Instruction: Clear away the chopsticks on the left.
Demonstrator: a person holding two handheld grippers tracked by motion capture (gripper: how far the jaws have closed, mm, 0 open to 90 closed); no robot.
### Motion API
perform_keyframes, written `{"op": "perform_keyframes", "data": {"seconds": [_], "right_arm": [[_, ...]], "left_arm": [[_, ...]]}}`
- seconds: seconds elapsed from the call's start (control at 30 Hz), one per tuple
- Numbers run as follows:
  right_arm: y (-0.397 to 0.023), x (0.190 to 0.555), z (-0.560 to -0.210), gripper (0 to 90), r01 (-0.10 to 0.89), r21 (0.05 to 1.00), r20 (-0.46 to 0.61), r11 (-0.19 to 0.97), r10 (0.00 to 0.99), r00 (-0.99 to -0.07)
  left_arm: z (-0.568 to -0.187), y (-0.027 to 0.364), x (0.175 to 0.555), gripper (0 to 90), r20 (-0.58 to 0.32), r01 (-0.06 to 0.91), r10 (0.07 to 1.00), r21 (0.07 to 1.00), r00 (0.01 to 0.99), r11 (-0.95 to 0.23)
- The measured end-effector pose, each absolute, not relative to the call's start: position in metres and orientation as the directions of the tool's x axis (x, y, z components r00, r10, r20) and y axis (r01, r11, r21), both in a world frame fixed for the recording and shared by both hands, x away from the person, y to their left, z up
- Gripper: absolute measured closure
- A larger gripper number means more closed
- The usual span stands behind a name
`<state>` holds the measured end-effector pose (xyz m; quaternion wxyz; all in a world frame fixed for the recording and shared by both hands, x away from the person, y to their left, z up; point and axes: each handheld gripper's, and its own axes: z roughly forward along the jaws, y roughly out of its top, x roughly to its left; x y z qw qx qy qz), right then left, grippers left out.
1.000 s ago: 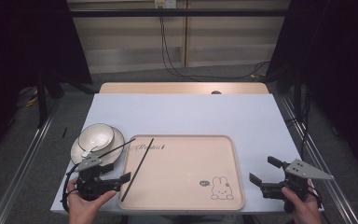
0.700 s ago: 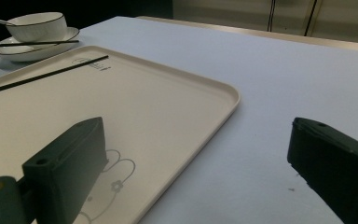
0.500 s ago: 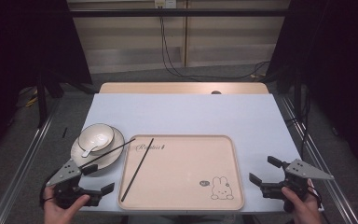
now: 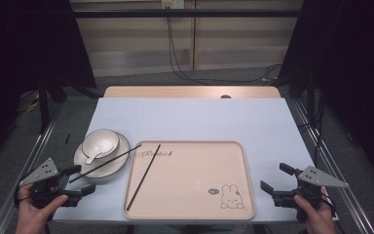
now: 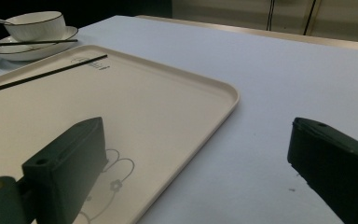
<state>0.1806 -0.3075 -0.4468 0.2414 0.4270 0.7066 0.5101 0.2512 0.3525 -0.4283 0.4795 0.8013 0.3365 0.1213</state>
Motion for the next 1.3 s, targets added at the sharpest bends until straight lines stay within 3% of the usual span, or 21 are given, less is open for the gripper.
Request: {"op": "perform_keyframes", "data": {"seconds": [0.23, 0.4, 0.6, 0.73, 1.3], "right_arm": [[-0.308, 0.181, -0.447, 4.1, 0.358, 0.927, 0.095, 0.116, 0.848, -0.521], [-0.308, 0.181, -0.447, 4.1, 0.359, 0.926, 0.094, 0.116, 0.85, -0.519], [-0.307, 0.181, -0.447, 4.1, 0.363, 0.924, 0.098, 0.116, 0.848, -0.52], [-0.308, 0.181, -0.447, 4.1, 0.363, 0.924, 0.096, 0.117, 0.849, -0.519], [-0.308, 0.181, -0.448, 3.8, 0.371, 0.922, 0.102, 0.114, 0.851, -0.515]], "left_arm": [[-0.432, 0.364, 0.276, 10.7, -0.099, 0.447, 0.658, 0.807, 0.746, -0.386], [-0.439, 0.369, 0.288, 23.6, -0.078, 0.456, 0.661, 0.783, 0.746, -0.422], [-0.441, 0.364, 0.297, 48.1, -0.075, 0.481, 0.653, 0.74, 0.754, -0.471], [-0.442, 0.362, 0.304, 57.2, -0.065, 0.478, 0.643, 0.727, 0.763, -0.493], [-0.453, 0.343, 0.312, 78.3, -0.047, 0.47, 0.598, 0.668, 0.8, -0.577]]}}
